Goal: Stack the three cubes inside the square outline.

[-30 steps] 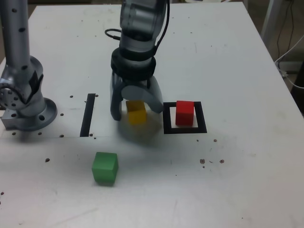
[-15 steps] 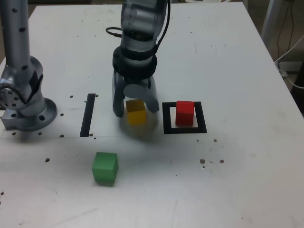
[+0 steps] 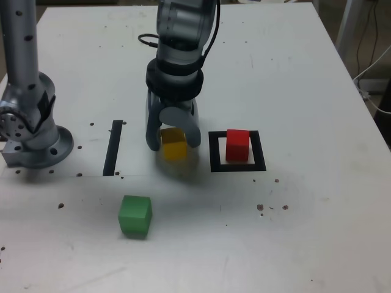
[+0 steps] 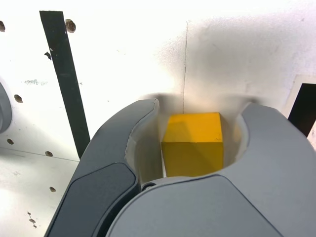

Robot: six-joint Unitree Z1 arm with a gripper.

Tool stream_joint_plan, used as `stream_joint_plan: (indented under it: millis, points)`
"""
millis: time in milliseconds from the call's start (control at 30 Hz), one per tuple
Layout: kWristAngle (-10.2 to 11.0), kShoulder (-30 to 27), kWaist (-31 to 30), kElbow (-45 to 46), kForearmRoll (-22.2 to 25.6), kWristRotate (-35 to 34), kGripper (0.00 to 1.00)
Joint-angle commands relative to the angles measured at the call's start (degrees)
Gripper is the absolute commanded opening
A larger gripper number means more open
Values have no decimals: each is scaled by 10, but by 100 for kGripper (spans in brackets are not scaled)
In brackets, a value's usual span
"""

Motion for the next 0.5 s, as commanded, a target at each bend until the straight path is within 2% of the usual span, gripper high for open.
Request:
stream_joint_plan:
  millis: [0, 267, 467]
  points:
    - [-3, 2, 1, -4, -2, 2, 46]
    - [-8, 3, 1, -10, 1, 6, 26]
    - [-7, -1, 1, -21, 19, 6, 20]
